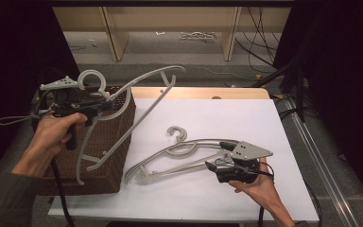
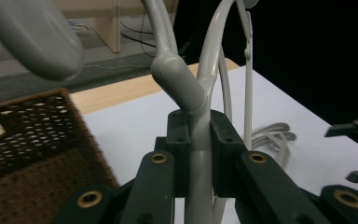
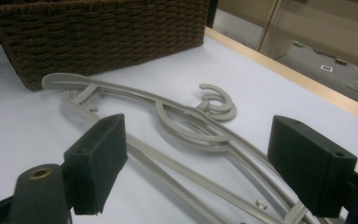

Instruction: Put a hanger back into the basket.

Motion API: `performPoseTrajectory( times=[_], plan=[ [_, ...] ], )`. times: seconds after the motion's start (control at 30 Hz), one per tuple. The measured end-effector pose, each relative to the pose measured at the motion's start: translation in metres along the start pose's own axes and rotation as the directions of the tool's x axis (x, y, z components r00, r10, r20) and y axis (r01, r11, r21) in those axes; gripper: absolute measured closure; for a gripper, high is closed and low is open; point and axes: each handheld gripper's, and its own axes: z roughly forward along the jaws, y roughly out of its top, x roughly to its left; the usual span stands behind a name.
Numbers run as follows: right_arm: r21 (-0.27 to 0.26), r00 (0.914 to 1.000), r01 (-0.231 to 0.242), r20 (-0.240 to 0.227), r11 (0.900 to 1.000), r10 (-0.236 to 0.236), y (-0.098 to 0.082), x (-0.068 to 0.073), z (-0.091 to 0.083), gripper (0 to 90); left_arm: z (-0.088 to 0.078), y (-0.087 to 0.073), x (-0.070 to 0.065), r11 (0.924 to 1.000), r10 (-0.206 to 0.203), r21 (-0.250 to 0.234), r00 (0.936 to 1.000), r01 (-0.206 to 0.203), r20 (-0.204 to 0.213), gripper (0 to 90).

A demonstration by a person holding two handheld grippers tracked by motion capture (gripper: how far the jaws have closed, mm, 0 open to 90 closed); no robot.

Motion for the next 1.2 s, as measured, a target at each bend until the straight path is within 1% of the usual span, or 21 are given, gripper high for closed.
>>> performPoseTrajectory(
  times=[0.03, 0.07, 0.1, 0.13, 0.33, 0.37, 0.43, 0.47, 0.5, 0.57, 0.6, 0.63, 0.67, 0.7, 0.73, 0.8, 0.83, 0.97, 1.03, 1.1, 1.2],
  plan=[
    [0.007, 1.0000, -0.002, -0.008, 1.000, 0.002, 0.000, 0.000, 0.000, 20.7, -0.004, 0.002, 0.009, 1.0000, 0.006, 0.002, 0.9997, -0.006, -0.024, 80.1],
    [0.007, 1.0000, -0.002, -0.008, 1.000, 0.002, 0.000, 0.000, 0.000, 20.7, -0.004, 0.002, 0.009, 1.0000, 0.006, 0.002, 0.9997, -0.006, -0.024, 80.1],
    [-0.004, 1.0000, -0.008, -0.004, 1.000, 0.008, -0.002, 0.001, 0.001, 20.7, -0.008, 0.003, 0.017, 1.0000, 0.000, 0.001, 0.9990, 0.000, -0.044, 80.1],
    [0.009, 0.9999, -0.005, -0.013, 1.000, 0.005, -0.002, 0.001, 0.000, 20.7, -0.008, 0.003, 0.017, 1.0000, 0.000, 0.001, 0.9990, 0.000, -0.044, 80.1],
    [0.010, 0.9998, -0.002, -0.020, 1.000, 0.002, -0.004, 0.003, 0.002, 20.5, -0.016, 0.005, 0.044, 0.9998, -0.002, -0.020, 0.9954, 0.000, -0.096, 80.1],
    [0.005, 0.9998, -0.001, -0.019, 1.000, 0.001, -0.004, 0.004, 0.002, 20.5, -0.016, 0.005, 0.048, 0.9998, 0.005, -0.020, 0.9944, -0.007, -0.105, 80.1],
    [-0.002, 0.9997, -0.006, -0.022, 1.000, 0.006, -0.004, 0.004, 0.002, 20.5, -0.018, 0.004, 0.056, 0.9995, 0.022, -0.020, 0.9917, -0.025, -0.127, 80.1],
    [0.011, 0.9996, -0.004, -0.027, 1.000, 0.004, -0.003, 0.004, 0.000, 20.4, -0.019, 0.003, 0.061, 0.9996, 0.014, -0.022, 0.9910, -0.017, -0.133, 80.1],
    [0.006, 0.9997, 0.001, -0.026, 1.000, -0.001, -0.003, 0.004, 0.000, 20.0, -0.020, 0.001, 0.065, 0.9996, 0.007, -0.026, 0.9900, -0.010, -0.141, 80.1],
    [0.004, 0.9996, -0.003, -0.029, 1.000, 0.003, -0.003, 0.005, -0.001, 20.0, -0.021, -0.003, 0.073, 0.9996, 0.016, -0.022, 0.9868, -0.020, -0.161, 80.1],
    [0.000, 0.9996, -0.001, -0.028, 1.000, 0.001, -0.004, 0.005, -0.002, 19.8, -0.024, -0.008, 0.081, 0.9994, 0.023, -0.020, 0.9828, -0.027, -0.183, 80.1],
    [0.000, 0.9996, -0.001, -0.028, 1.000, 0.001, -0.004, 0.005, -0.002, 19.8, -0.024, -0.008, 0.081, 0.9994, 0.023, -0.020, 0.9828, -0.027, -0.183, 80.1],
    [-0.004, 0.9995, -0.005, -0.032, 1.000, 0.005, -0.005, 0.006, -0.002, 19.6, -0.027, -0.013, 0.088, 0.9989, 0.036, -0.021, 0.9796, -0.041, -0.198, 80.1],
    [-0.004, 0.9995, -0.005, -0.032, 1.000, 0.005, -0.005, 0.006, -0.002, 19.6, -0.027, -0.013, 0.088, 0.9989, 0.036, -0.021, 0.9796, -0.041, -0.198, 80.1],
    [0.002, 0.9994, 0.000, -0.035, 1.000, 0.001, -0.006, 0.006, -0.001, 19.5, -0.029, -0.018, 0.093, 0.9993, 0.026, -0.022, 0.9764, -0.032, -0.214, 80.1],
    [0.004, 0.9992, 0.001, -0.039, 1.000, 0.000, -0.006, 0.006, 0.000, 19.3, -0.030, -0.021, 0.096, 0.9994, 0.025, -0.020, 0.9747, -0.030, -0.222, 80.1],
    [-0.001, 0.9993, 0.000, -0.037, 1.000, 0.000, -0.007, 0.007, 0.001, 19.0, -0.031, -0.025, 0.101, 0.9993, 0.029, -0.014, 0.9720, -0.033, -0.233, 80.1],
    [0.012, 0.9989, 0.002, -0.046, 1.000, -0.001, -0.007, 0.007, 0.001, 18.7, -0.033, -0.032, 0.108, 0.9993, 0.035, -0.002, 0.9683, -0.036, -0.247, 80.0],
    [0.012, 0.9989, 0.001, -0.047, 1.000, 0.000, -0.008, 0.008, 0.001, 18.7, -0.033, -0.034, 0.109, 0.9992, 0.039, 0.004, 0.9680, -0.039, -0.248, 80.1],
    [0.011, 0.9988, 0.002, -0.049, 1.000, -0.002, -0.008, 0.008, 0.001, 18.7, -0.033, -0.041, 0.110, 0.9985, 0.054, 0.019, 0.9662, -0.050, -0.252, 80.1],
    [0.005, 0.9989, 0.003, -0.046, 1.000, -0.003, -0.008, 0.008, 0.002, 18.7, -0.033, -0.046, 0.112, 0.9985, 0.054, 0.025, 0.9645, -0.049, -0.259, 80.0]
  ],
)
